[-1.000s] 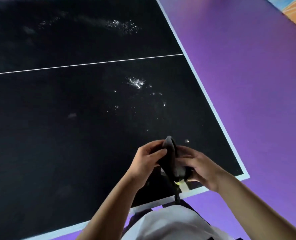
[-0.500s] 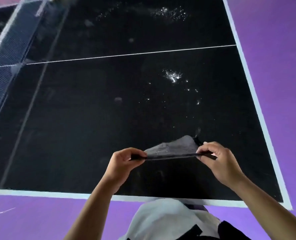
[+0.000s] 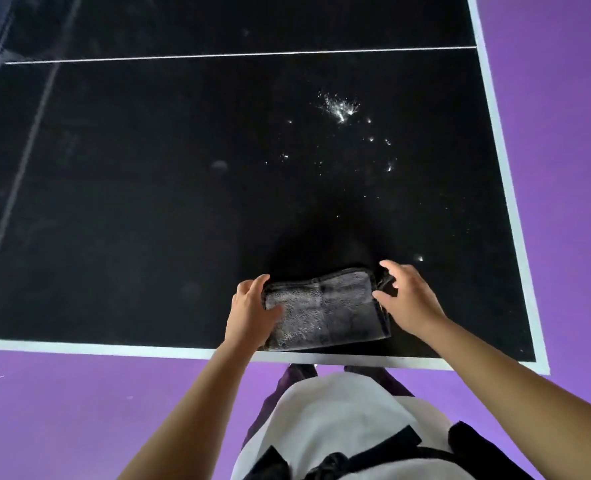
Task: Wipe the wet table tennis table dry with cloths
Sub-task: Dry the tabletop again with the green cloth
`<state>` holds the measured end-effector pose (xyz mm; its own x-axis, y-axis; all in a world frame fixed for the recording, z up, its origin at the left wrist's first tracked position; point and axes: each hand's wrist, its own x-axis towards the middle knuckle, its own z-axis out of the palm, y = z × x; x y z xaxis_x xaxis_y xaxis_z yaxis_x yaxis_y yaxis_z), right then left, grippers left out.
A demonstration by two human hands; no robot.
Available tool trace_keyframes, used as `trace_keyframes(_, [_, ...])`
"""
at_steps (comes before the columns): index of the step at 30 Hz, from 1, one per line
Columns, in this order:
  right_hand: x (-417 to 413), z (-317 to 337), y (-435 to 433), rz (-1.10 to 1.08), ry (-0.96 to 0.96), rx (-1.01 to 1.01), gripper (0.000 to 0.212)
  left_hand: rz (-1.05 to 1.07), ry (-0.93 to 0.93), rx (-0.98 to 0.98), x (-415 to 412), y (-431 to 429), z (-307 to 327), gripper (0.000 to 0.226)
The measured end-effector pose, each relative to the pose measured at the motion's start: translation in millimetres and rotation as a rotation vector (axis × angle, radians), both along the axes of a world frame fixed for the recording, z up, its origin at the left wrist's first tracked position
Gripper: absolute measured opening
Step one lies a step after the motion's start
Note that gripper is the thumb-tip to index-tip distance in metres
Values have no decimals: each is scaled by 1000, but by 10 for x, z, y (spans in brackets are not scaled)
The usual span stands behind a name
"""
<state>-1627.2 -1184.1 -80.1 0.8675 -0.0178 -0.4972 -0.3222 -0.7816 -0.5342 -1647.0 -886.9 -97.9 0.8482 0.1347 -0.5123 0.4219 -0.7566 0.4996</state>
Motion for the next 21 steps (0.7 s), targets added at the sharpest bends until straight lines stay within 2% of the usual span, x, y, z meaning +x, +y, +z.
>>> trace_keyframes(3, [136, -96, 130, 106, 59, -69, 67, 20, -33, 21, -11, 1, -111, 58])
trace_keyframes(6, [185, -206, 221, 155, 81, -133, 60, 136, -44, -11, -27, 30, -139, 43])
trace_keyframes(9, [176, -276, 229, 175, 27, -176, 36, 163, -79, -22, -29, 71, -125, 18])
trace_keyframes(12, [134, -275, 190, 198, -111, -191, 11, 175, -97, -36, -27, 112, -118, 23])
trace_keyframes(14, [107, -218, 164, 147, -141, -125, 14, 177, -77, -63, -32, 124, -109, 22])
trace_keyframes(16, [66, -128, 145, 97, -143, -11, 21, 156, -23, -111, -32, 138, -146, 42])
trace_keyframes(17, [34, -66, 137, 85, -154, 40, 23, 143, -4, -126, -21, 140, -163, 44])
trace_keyframes(21, [-57, 241, 120, 28, -128, 250, 29, 84, -72, -121, 47, 135, -215, 18])
